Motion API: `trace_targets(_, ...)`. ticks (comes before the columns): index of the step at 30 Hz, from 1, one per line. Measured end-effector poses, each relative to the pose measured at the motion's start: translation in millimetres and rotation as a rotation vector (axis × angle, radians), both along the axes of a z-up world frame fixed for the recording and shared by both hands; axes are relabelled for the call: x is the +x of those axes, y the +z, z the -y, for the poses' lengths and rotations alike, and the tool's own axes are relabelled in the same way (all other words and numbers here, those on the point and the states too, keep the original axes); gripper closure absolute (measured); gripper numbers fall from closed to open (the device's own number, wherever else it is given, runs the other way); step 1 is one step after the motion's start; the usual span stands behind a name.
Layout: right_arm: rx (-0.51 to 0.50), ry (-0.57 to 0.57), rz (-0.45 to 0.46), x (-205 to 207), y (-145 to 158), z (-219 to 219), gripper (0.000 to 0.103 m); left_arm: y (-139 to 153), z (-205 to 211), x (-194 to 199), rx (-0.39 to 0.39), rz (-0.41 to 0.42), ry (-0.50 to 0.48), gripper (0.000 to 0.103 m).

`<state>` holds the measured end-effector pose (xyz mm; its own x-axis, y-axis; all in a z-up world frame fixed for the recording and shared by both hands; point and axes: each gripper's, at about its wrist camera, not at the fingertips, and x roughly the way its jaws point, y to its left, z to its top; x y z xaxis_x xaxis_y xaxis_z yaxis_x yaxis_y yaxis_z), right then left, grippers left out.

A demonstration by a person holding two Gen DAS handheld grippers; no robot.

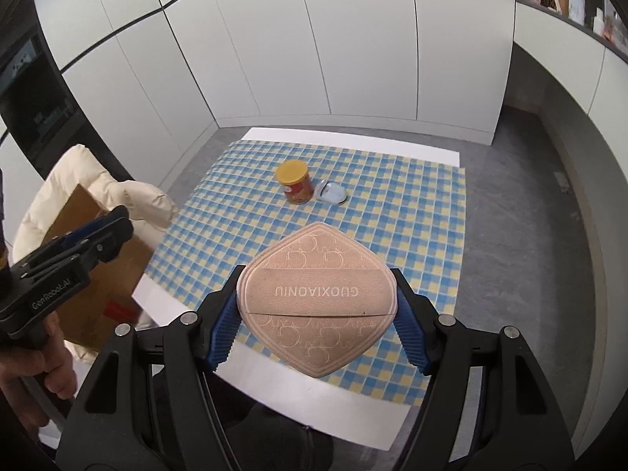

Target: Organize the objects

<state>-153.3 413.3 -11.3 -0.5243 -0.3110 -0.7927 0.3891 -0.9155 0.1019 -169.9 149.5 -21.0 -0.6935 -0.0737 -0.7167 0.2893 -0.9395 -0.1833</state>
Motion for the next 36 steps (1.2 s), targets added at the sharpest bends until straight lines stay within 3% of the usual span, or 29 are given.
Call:
trace_targets(7, 0.02, 0.018, -0.024, 3.5, 0.3, 3.0, 0.031, -16.2, -3.2, -3.9, 0.0, 0.031, -0.006, 0.053)
trace_targets(19, 0.059, 0.007, -0.037, -1.8, 7.4, 1.5, 0.031, -20.6, -5.8, -7.3, -0.046, 0.015, 0.001, 0.053)
trace_targets(36, 0.068, 0.011, -0.046, -14.6, -0.3, 10.0, 0.031, -25.1, 2.6, -10.5, -0.033, 0.011, 0.015, 0.053)
